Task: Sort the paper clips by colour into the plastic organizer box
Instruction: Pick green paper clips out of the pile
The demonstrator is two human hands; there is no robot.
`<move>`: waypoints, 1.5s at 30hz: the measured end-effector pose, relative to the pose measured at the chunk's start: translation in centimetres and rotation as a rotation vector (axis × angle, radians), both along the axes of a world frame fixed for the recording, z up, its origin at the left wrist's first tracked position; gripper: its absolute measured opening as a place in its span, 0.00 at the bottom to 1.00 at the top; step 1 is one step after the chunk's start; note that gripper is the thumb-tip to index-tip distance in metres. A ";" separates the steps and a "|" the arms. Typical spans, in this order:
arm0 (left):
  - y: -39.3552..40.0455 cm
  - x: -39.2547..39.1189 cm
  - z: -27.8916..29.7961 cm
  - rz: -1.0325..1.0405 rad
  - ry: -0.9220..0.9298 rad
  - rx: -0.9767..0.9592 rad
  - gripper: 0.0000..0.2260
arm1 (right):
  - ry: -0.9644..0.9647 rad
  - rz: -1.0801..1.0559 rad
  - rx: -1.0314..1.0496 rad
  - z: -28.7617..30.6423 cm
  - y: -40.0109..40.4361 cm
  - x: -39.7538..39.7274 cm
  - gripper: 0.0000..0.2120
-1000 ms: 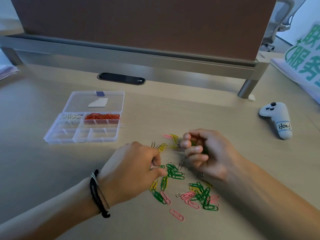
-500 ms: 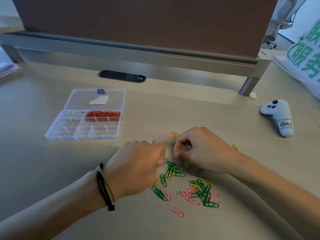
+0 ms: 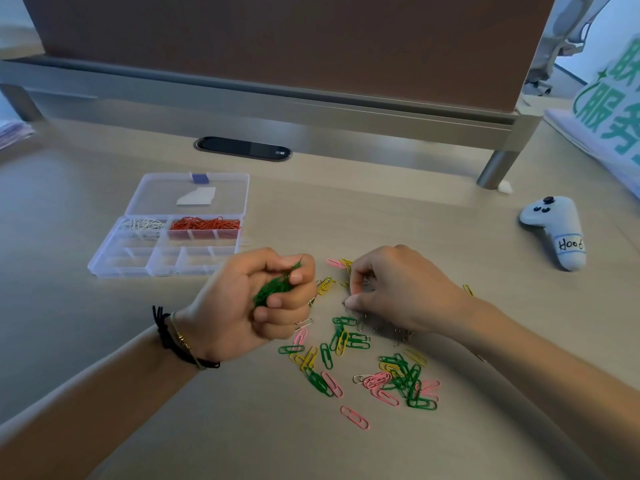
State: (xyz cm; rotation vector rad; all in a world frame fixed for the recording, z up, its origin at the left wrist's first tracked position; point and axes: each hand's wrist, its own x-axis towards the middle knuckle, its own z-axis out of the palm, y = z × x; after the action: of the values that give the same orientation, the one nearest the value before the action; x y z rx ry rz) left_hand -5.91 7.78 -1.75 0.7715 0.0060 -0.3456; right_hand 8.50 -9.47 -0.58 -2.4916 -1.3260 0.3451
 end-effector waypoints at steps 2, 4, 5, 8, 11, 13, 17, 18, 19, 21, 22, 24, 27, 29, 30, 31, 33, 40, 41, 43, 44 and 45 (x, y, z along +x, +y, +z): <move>-0.1 0.3 -0.1 0.055 0.056 0.062 0.11 | -0.030 -0.037 -0.012 0.2 -0.1 0.7 0.10; -0.2 0.6 -0.1 0.124 0.142 0.134 0.13 | -0.053 -0.060 -0.004 0.4 -0.3 1.2 0.08; -0.3 0.8 -0.1 0.159 0.200 0.153 0.14 | -0.049 -0.056 0.012 0.6 -0.5 1.1 0.07; -0.3 1.1 -0.2 0.249 0.356 0.111 0.13 | -0.054 0.061 -0.024 1.2 -0.6 -0.2 0.12; -0.3 1.1 -0.3 0.289 0.413 0.070 0.12 | -0.171 0.169 -0.149 1.6 -0.2 -1.7 0.19; -0.3 1.0 -0.2 0.278 0.420 0.088 0.13 | -0.191 0.186 -0.220 2.1 0.2 -1.9 0.20; -0.4 0.7 0.3 0.204 0.391 0.191 0.14 | -0.184 0.253 -0.359 2.6 0.9 -2.3 0.22; -0.5 0.6 0.3 0.201 0.384 0.220 0.14 | -0.201 0.271 -0.386 2.6 1.1 -2.5 0.21; -0.5 0.6 0.4 0.205 0.377 0.244 0.14 | -0.225 0.289 -0.401 2.6 1.3 -2.5 0.21; -0.7 0.6 0.5 0.218 0.363 0.275 0.14 | -0.273 0.315 -0.421 2.7 1.6 -2.6 0.21; -0.7 0.6 0.5 0.222 0.355 0.287 0.14 | -0.286 0.323 -0.425 2.8 1.7 -2.7 0.21; -0.8 0.6 0.4 0.219 0.338 0.319 0.13 | -0.288 0.331 -0.420 3.0 1.9 -2.8 0.20; -0.9 0.5 0.3 0.203 0.321 0.369 0.12 | -0.275 0.294 -0.400 3.0 2.2 -3.4 0.21; -1.0 0.3 0.3 0.186 0.314 0.411 0.12 | -0.298 0.248 -0.372 2.9 2.3 -4.0 0.21; -1.1 0.3 0.3 0.176 0.306 0.438 0.12 | -0.322 0.235 -0.359 2.8 2.3 -4.3 0.20; -1.2 0.2 0.3 0.168 0.299 0.464 0.12 | -0.353 0.233 -0.347 2.7 2.3 -4.6 0.19; -1.4 0.0 0.4 0.160 0.289 0.515 0.12 | -0.416 0.242 -0.310 2.5 2.3 -5.2 0.17; -1.7 -0.2 0.5 0.129 0.251 0.603 0.12 | -0.240 0.150 -0.212 1.3 1.5 -2.3 0.12; -1.7 -0.2 0.5 0.131 0.236 0.611 0.12 | -0.052 0.129 -0.143 1.0 1.1 -1.3 0.12; -1.8 -0.3 0.4 0.134 0.215 0.608 0.11 | 0.461 0.073 0.064 0.7 0.1 0.0 0.11; -1.8 -0.3 0.4 0.126 0.214 0.594 0.11 | 0.736 0.036 0.164 0.5 -0.5 0.2 0.09; -1.8 -0.3 0.4 0.112 0.214 0.574 0.11 | 1.001 0.005 0.255 0.3 -1.0 0.3 0.07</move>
State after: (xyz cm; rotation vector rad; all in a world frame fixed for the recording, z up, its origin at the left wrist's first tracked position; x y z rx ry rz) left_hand -6.21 5.97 -1.32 1.2925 0.3615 -0.3206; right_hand 8.75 -10.51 -0.30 -1.6693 -0.8551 1.1424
